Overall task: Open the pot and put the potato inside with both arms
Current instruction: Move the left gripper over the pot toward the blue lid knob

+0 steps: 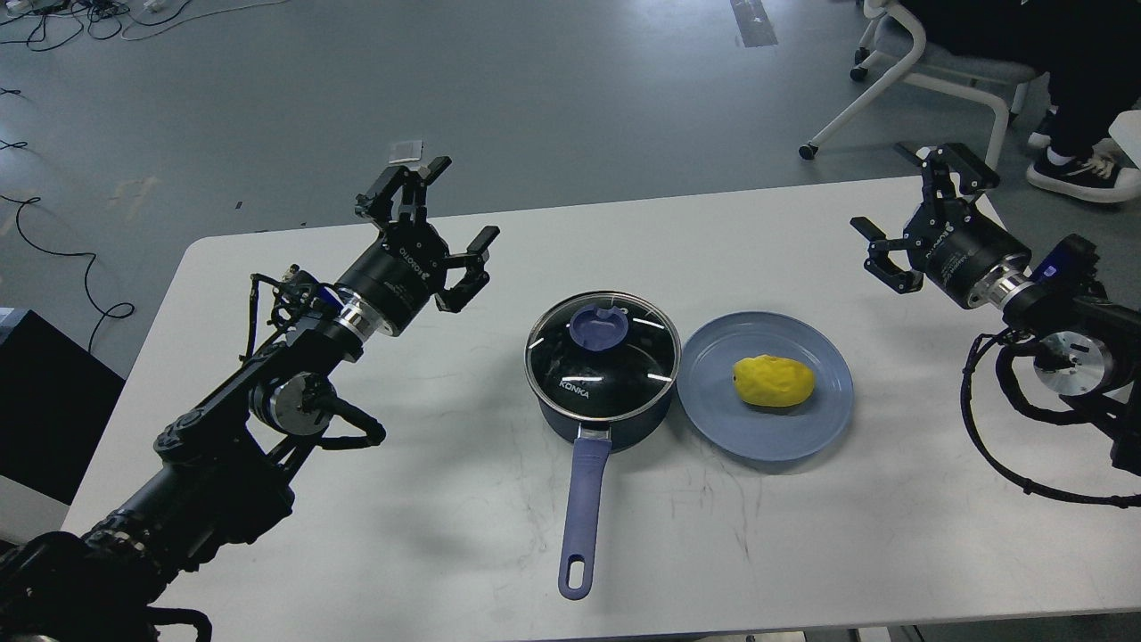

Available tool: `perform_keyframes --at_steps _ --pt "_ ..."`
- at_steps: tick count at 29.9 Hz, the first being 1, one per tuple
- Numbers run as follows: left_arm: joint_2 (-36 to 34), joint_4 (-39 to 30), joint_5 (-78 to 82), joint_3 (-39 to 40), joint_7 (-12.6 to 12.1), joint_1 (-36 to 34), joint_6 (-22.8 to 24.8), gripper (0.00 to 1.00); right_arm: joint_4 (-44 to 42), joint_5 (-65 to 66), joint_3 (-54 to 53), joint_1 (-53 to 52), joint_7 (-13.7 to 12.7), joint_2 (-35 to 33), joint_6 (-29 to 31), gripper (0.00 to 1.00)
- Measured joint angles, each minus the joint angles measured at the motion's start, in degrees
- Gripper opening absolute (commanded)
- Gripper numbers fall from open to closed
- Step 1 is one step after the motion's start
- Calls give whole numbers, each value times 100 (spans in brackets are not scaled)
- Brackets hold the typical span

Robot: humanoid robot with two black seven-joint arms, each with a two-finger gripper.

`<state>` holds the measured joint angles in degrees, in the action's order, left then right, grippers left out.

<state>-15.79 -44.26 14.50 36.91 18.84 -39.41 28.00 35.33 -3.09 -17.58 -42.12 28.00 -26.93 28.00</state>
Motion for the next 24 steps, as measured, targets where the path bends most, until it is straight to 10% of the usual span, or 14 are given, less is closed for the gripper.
perform_keyframes --at_steps 18,24 --pt "-924 -68 311 -88 12 -960 0 98 1 2 10 -8 0 4 0 100" --pt "-1491 -1473 2045 -54 247 -1473 0 98 2 9 10 -8 0 4 0 100"
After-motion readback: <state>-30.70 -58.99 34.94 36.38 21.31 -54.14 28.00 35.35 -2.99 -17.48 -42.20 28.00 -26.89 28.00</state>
